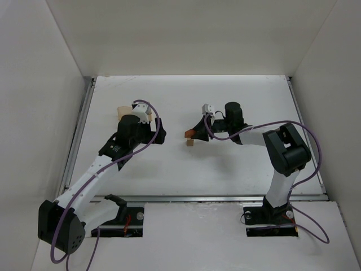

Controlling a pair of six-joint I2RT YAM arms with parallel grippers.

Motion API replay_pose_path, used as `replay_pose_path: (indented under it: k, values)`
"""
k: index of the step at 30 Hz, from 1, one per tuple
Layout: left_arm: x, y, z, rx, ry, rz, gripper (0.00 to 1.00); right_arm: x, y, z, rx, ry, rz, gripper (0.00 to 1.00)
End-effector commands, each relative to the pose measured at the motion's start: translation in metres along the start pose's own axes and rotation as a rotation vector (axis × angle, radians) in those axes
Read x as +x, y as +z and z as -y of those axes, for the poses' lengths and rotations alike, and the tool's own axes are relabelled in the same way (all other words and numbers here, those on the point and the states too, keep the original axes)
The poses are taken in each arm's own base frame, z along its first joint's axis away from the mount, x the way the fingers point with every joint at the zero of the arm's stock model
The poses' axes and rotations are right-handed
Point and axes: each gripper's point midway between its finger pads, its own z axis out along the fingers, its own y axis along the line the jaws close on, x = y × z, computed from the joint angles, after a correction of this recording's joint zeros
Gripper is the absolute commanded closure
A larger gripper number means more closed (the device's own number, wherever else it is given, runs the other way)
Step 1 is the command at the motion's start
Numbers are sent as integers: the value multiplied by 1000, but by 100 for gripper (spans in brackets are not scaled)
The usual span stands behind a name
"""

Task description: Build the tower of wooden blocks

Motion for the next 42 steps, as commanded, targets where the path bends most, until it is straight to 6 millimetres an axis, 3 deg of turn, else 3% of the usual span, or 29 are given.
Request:
replay_pose_path:
  k: [1, 9, 11, 13, 14, 17, 25, 26, 42]
  values:
    - [-9, 1, 3, 23, 0, 38, 0, -9, 0, 4, -4, -46, 25, 100]
    - [-4, 1, 2, 20, 0, 30, 0, -9, 0, 4, -4, -46, 25, 100]
    - [-4, 1, 2, 20, 0, 30, 0, -11, 1, 6, -4, -46, 25, 88]
    - [-4, 1, 2, 20, 0, 30, 0, -9, 1, 7, -5, -35, 20, 66]
    - [-4, 1, 2, 20, 0, 30, 0, -8, 1, 4, -18, -26, 19, 61]
    - [-4, 1, 3, 29, 0, 27, 0, -6, 2, 4, -30, -24, 17, 51]
    - [-5, 1, 0, 21, 5, 29, 0, -10, 6, 3, -37, -43, 21, 37]
    - [-5, 1, 0, 21, 5, 29, 0, -10, 6, 3, -37, -43, 21, 30]
    - [-2, 2, 1, 30, 5, 27, 0, -22, 5, -1, -25, -70, 23, 30]
